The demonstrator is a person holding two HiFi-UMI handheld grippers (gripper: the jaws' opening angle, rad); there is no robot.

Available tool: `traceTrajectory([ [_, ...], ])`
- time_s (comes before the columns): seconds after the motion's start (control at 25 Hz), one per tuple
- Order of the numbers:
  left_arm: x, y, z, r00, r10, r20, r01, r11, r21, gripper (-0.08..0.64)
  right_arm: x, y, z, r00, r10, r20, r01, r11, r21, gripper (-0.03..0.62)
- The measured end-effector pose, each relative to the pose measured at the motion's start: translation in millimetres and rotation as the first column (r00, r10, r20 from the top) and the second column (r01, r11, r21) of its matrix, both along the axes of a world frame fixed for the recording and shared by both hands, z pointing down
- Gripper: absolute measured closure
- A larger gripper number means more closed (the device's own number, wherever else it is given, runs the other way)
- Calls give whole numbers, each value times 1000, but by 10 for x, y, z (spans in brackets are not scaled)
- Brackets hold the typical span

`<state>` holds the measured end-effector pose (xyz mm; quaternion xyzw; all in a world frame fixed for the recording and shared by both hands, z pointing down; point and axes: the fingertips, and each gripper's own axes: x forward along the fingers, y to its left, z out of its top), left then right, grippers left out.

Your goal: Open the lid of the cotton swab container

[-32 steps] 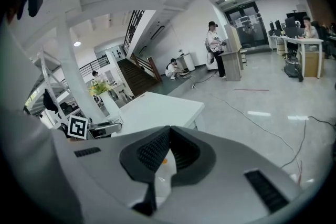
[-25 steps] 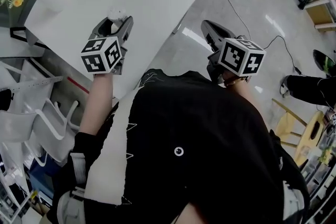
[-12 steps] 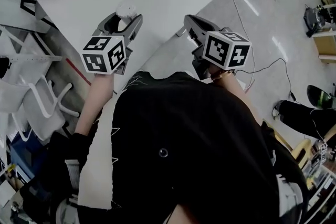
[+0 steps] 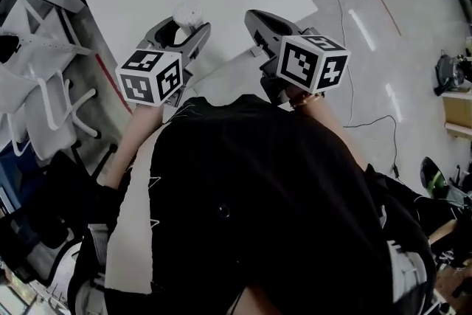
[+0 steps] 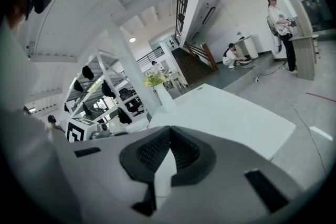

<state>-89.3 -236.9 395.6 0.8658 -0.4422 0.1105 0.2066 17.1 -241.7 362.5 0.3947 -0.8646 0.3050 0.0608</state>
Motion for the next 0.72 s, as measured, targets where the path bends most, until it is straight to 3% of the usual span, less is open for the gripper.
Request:
traceTrajectory([
  [0.28, 44, 61, -57, 1000, 2, 28, -1, 1000, -10, 293, -263, -44, -297, 991, -126, 41, 123, 990, 74, 589],
  [0.52, 121, 113, -95, 994, 85, 62, -84, 996, -16, 295, -421, 23, -434, 977, -213, 13, 208, 966, 153, 588],
  [0.64, 148, 117, -98, 994, 92, 66, -91, 996, -22, 295, -497, 77, -465, 966, -256, 24, 249, 954, 164, 478],
  [0.72, 168, 117, -99, 993, 99, 67, -98, 995, -22, 295, -535, 106, -495, 959, -280, 38, 270, 947, 173, 452],
])
